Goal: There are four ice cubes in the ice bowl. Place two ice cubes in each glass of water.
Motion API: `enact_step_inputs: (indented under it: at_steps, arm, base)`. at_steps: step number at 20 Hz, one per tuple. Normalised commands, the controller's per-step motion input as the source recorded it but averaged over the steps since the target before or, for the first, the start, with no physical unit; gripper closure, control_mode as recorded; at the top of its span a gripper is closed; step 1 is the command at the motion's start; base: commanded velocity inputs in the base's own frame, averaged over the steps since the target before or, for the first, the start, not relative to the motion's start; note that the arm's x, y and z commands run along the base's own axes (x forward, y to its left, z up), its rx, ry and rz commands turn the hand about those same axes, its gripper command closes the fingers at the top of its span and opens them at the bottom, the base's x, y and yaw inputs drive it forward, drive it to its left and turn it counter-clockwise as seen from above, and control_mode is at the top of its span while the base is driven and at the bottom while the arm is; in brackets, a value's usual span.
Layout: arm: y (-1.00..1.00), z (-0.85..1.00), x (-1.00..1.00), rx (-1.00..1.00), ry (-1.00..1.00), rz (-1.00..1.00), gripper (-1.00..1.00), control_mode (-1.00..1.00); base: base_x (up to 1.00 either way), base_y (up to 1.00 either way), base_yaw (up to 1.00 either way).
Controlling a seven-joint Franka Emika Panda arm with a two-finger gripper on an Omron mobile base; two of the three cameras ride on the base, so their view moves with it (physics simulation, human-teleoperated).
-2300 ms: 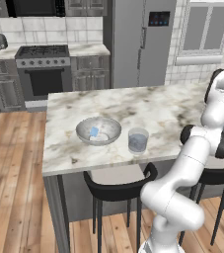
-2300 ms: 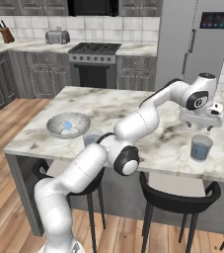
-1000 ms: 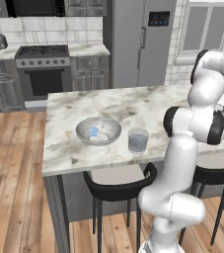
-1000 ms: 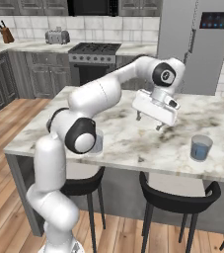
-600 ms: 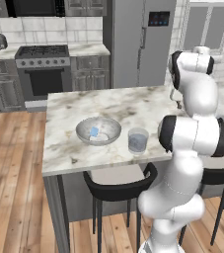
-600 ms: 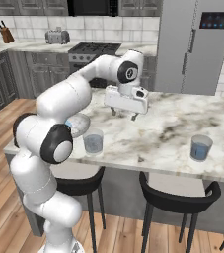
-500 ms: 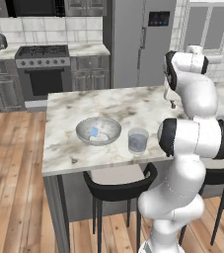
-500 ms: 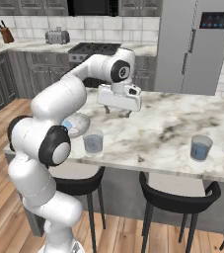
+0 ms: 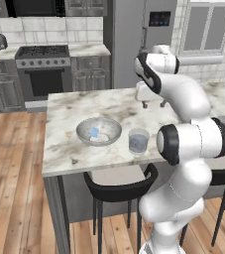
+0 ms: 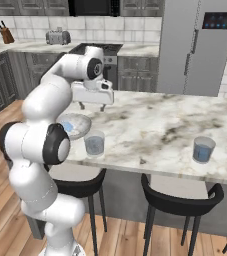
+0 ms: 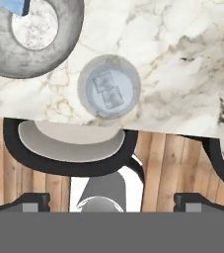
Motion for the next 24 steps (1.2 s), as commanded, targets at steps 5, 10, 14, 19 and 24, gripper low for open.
enact_step_inputs:
  at_steps: [5,10,14,19,24]
  arm:
    - [1.00,-0.10,-0.01,0.00,-0.07,0.14,-1.00,-1.00]
    - [0.80,-0.38,0.08,0.04,-0.03,0.13,-1.00,-1.00]
    - [0.55,-0.56,0.13,0.08,0.00,0.00,-1.00,-1.00]
    - [0.44,-0.53,0.31,0.07,0.00,-0.03,-1.00,-1.00]
    - [0.18,-0.46,0.63,0.06,0.00,-0.07,-1.00,-1.00]
  base:
    - [0.00,0.00,0.00]
    - [0.00,0.00,0.00]
    - [0.00,0.00,0.00]
    - [0.00,0.00,0.00]
    - [0.00,0.00,0.00]
